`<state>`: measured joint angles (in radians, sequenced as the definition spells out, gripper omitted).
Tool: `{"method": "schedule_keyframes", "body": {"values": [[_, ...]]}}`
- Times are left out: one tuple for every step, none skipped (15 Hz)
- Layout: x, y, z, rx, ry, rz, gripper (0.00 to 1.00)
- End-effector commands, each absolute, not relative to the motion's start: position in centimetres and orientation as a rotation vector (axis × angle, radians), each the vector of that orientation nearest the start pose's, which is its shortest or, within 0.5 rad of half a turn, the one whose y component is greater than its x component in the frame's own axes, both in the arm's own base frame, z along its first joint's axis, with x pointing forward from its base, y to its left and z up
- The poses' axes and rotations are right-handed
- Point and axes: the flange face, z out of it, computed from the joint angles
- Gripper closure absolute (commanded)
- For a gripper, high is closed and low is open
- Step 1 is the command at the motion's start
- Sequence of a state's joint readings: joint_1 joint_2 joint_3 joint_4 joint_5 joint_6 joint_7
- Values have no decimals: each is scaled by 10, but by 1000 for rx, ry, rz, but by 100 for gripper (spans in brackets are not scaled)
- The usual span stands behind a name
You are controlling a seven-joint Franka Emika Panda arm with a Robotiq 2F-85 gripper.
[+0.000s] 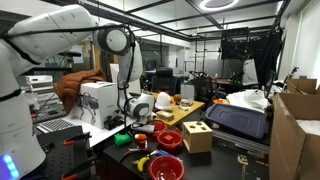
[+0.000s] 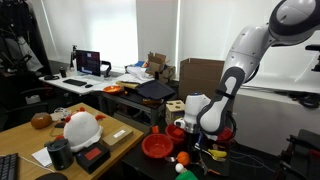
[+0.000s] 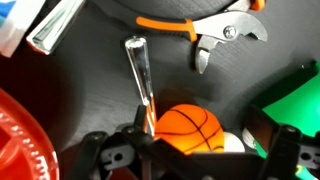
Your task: Put the orange ball in the red bowl on the left.
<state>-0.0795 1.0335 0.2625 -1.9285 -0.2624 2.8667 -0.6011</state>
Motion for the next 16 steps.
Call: {"method": "schedule_keyframes", "body": {"values": [[545, 121, -35, -2646, -1341, -63, 26], [546, 120, -35, -2648, -1333, -75, 32], [547, 118, -35, -2651, -1323, -85, 42], [549, 117, -34, -2656, -1316, -94, 49], [551, 116, -33, -2660, -1307, -100, 56], [553, 114, -32, -2666, -1298, -106, 64], [555, 113, -30, -2671, -1294, -109, 71], [558, 112, -28, -2681, -1292, -111, 30], [559, 111, -26, -2683, -1295, -115, 34], [561, 111, -24, -2687, -1300, -120, 33], [562, 111, -23, -2688, -1302, -124, 28], [564, 111, -21, -2689, -1305, -126, 22], [565, 110, -20, -2691, -1305, -127, 13], [566, 110, -19, -2692, -1306, -127, 6], [566, 110, -18, -2694, -1305, -128, 1], [567, 109, -17, -2696, -1306, -128, 0]]}}
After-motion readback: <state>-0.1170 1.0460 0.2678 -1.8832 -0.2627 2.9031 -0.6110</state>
